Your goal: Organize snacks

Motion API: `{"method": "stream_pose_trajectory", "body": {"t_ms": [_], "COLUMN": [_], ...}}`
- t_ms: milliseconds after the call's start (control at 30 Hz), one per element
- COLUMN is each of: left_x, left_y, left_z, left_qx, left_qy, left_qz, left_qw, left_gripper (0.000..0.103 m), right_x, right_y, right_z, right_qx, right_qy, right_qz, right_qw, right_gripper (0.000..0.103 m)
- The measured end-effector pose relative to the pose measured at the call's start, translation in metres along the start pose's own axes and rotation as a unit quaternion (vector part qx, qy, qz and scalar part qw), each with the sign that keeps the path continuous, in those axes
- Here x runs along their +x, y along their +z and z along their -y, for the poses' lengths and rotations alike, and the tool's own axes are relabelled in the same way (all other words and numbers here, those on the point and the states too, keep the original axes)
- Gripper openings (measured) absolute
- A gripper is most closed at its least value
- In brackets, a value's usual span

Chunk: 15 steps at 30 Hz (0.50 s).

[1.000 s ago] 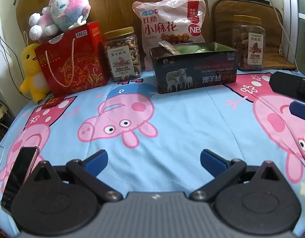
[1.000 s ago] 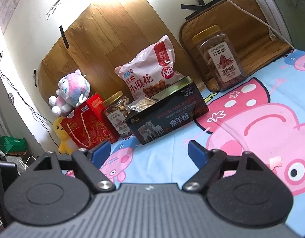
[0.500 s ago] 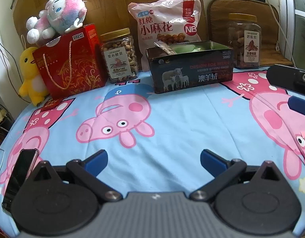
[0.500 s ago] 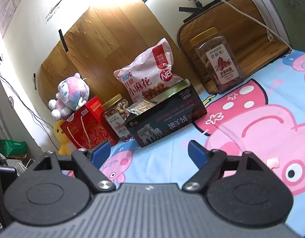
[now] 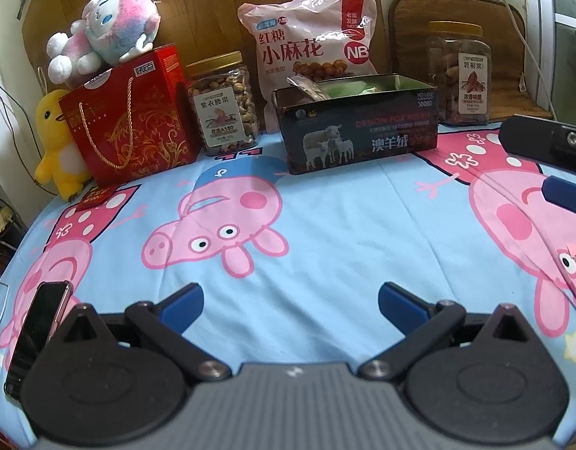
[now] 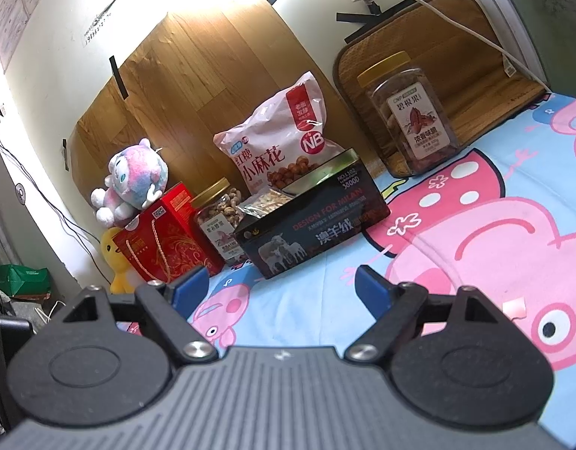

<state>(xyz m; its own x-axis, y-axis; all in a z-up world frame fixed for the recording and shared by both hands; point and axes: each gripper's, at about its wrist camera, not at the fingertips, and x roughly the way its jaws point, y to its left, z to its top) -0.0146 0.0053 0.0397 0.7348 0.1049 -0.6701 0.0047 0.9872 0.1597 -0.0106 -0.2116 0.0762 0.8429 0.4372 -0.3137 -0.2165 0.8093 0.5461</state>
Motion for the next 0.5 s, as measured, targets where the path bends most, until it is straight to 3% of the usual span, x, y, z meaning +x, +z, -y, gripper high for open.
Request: {"method": "stream_pose_trajectory", "body": {"t_ms": [500], "left_x": [0.0031], "left_y": [-0.0016], "left_z": [0.0003], "left_qx": [0.000], "left_qy": [-0.003], "left_qz": [-0.010], "left_qw": [0.9999], "left_gripper": [0.103], "right_x": [-0.0001], "right_y": [0.0010], "right_z": [0.0016], "right_qx": [0.001], "right_qy": [0.000], "right_qz": [-0.001], "right_qw": [1.000], "right_gripper": [0.087]}}
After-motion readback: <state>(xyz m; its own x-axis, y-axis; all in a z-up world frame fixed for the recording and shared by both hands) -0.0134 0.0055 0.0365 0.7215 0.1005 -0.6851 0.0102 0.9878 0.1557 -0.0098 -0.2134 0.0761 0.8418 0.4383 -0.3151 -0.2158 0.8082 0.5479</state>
